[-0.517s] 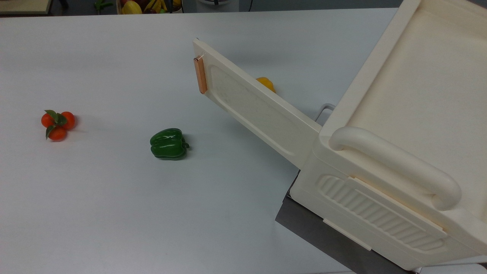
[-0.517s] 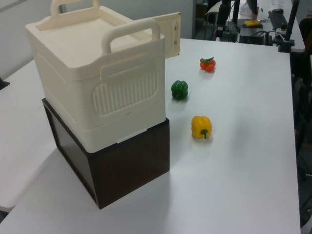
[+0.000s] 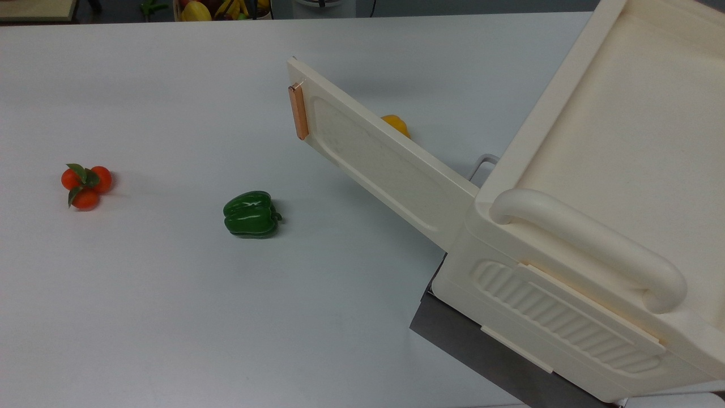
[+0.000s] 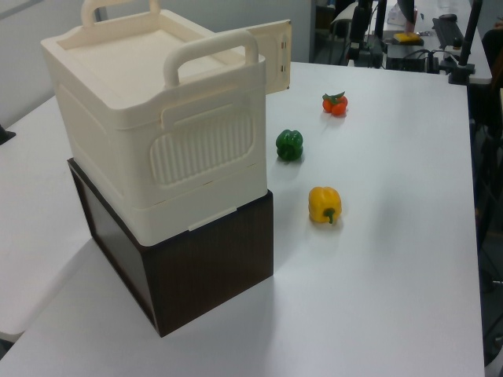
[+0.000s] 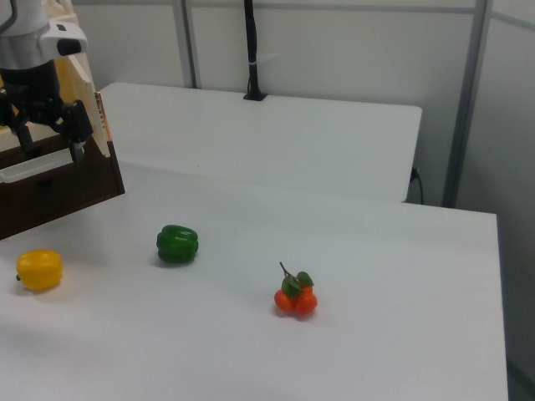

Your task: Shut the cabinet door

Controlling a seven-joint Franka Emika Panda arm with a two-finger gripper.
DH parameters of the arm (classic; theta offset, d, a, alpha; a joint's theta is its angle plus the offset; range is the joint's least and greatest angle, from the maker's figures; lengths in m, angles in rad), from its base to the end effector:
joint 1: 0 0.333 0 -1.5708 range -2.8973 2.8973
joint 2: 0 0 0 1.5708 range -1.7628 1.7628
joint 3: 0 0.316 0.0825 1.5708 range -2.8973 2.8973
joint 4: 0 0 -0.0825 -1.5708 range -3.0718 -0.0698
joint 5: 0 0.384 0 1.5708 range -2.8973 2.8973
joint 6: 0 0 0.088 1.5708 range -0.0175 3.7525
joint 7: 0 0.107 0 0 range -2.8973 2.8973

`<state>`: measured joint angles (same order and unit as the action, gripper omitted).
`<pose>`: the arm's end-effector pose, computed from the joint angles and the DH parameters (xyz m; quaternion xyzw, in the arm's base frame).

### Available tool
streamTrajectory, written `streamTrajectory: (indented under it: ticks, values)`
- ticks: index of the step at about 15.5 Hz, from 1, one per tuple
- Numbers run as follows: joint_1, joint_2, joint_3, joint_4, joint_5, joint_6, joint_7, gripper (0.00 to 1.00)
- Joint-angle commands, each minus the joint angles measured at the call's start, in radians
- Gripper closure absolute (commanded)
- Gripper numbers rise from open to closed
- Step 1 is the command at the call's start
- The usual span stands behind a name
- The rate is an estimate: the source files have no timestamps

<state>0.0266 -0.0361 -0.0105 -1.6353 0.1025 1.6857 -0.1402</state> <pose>0.5539 0.0187 0.6248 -0.9950 -0.0742 -0.0463 0.0485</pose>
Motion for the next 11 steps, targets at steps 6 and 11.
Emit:
streamTrajectory:
  ticks: [6, 11]
  values:
    - [-0.004, -0.010, 0.006, -0.014, -0.012, 0.023, -0.030, 0.51]
    - [-0.004, -0.005, 0.006, -0.014, 0.005, 0.034, -0.050, 0.89]
